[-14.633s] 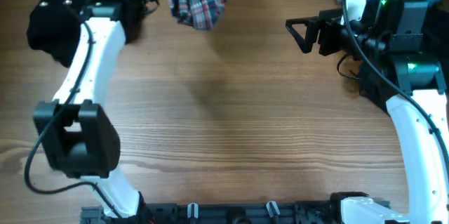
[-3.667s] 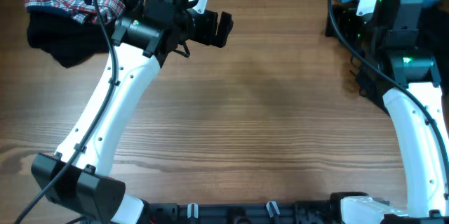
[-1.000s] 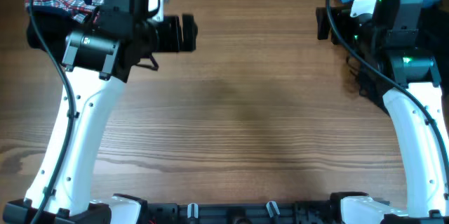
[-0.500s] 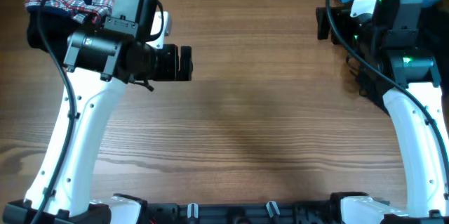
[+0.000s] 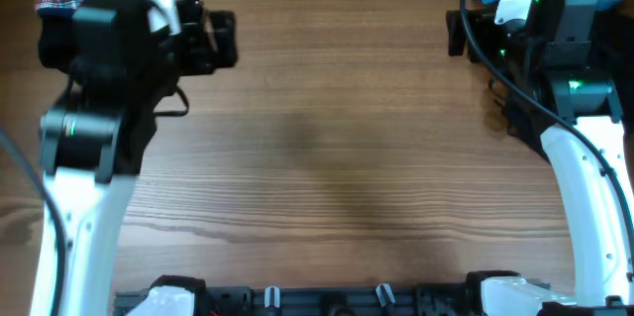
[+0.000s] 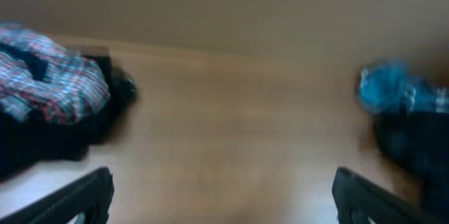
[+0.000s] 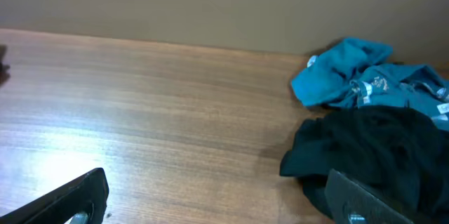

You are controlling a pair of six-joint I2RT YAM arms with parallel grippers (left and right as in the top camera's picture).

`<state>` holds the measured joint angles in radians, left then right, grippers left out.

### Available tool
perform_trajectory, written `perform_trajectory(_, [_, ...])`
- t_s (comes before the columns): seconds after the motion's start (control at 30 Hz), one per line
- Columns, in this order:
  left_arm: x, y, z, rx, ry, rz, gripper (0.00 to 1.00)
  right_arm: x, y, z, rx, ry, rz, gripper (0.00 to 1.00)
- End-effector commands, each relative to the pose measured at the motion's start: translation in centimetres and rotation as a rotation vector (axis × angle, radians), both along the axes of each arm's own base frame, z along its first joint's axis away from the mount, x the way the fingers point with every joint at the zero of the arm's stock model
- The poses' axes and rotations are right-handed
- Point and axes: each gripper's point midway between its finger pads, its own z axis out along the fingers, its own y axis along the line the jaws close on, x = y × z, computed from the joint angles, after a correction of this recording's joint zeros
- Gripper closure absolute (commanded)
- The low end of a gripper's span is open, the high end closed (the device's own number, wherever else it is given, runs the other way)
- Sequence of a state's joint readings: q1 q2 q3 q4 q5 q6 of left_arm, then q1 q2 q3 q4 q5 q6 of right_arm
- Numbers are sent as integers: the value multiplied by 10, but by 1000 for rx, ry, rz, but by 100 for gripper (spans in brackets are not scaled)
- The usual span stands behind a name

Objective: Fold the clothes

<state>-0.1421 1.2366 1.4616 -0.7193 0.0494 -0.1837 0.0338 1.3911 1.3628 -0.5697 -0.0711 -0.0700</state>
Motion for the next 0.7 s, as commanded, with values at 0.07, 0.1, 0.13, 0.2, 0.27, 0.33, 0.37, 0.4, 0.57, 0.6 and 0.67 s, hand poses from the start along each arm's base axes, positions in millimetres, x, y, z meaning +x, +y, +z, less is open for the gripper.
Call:
perform_trajectory(0.07, [-28,44,-41,6,-168,110,0,1,1,-5,2,13,11,0])
perform_trajectory(0.1, [-33,46,-48,2,-188,113,0,1,1,-5,2,13,11,0])
perform_trajectory(0.13, [-40,49,-58,-2,-214,117,0,1,1,-5,2,13,11,0])
perform_trajectory(0.2, [-55,53,-79,-11,-268,120,0,1,1,-5,2,13,11,0])
perform_trajectory(0.27, [-67,57,-97,-15,-309,126,0,1,1,-5,2,13,11,0])
perform_trajectory(0.33, [-78,58,-113,-16,-344,129,0,1,1,-5,2,13,11,0])
perform_trajectory(0.37, [-83,58,-121,-18,-356,127,0,1,1,-5,2,13,11,0])
perform_trajectory(0.4, [-88,58,-129,-20,-364,124,0,1,1,-5,2,13,11,0])
perform_trajectory(0.57, [-109,60,-160,-21,-407,129,0,1,1,-5,2,13,11,0])
perform_trajectory(0.6, [-111,61,-162,-20,-417,133,0,1,1,-5,2,13,11,0])
perform_trajectory(0.67, [-114,62,-166,-18,-426,136,0,1,1,-5,2,13,11,0])
